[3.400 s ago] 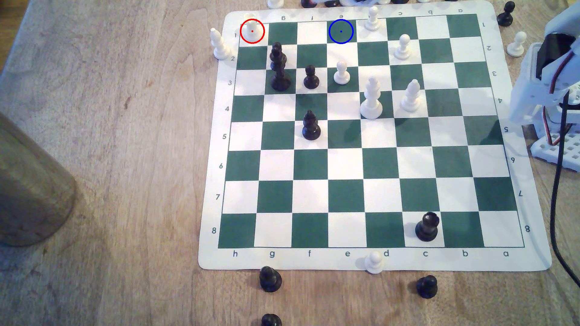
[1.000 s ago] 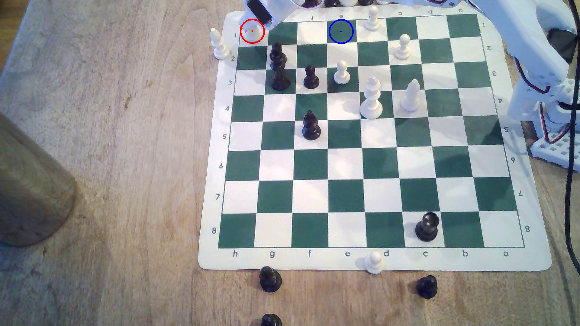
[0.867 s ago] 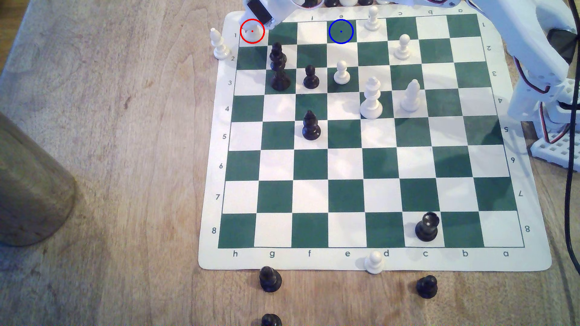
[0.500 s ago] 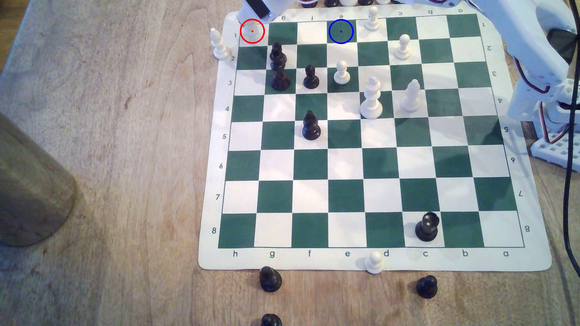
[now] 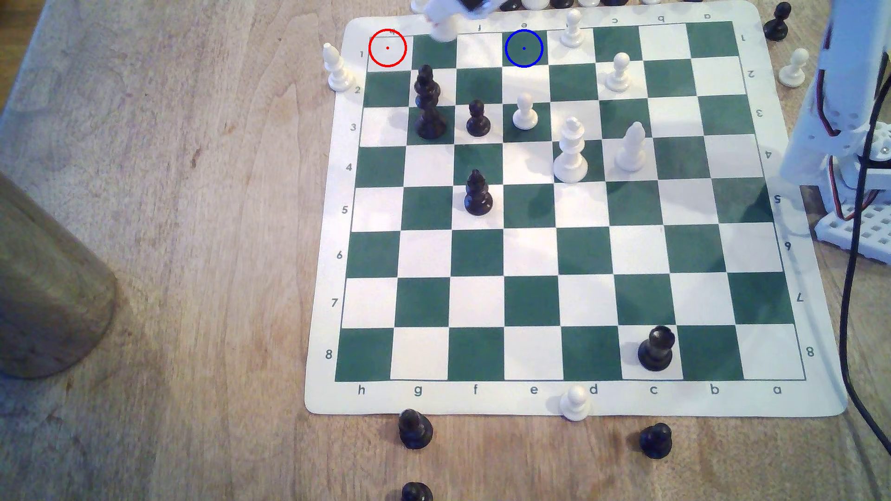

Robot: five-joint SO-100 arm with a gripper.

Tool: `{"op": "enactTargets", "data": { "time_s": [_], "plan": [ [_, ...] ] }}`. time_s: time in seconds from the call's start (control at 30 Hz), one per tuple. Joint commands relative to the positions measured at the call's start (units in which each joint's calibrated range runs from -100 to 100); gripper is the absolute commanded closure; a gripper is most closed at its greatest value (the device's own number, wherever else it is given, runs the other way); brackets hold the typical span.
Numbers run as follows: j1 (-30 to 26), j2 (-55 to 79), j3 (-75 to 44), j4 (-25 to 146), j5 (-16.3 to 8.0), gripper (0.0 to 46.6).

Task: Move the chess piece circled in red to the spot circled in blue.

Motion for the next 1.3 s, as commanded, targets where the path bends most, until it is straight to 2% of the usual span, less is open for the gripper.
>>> {"op": "enactTargets", "data": {
  "time_s": [0.0,0.17,0.43,0.7,1.27],
  "plan": [
    [1.5,-14.1,6.8,-1.3,0.9,46.4],
    [3.1,-17.9,16.1,-2.8,2.2,46.4],
    [6.7,-18.3,23.1,-6.0,4.0,46.4],
    [5.8,-15.5,24.6,-9.2,3.6,46.4],
    [6.6,-8.5,23.7,-12.0,4.4,46.4]
  ]
}}
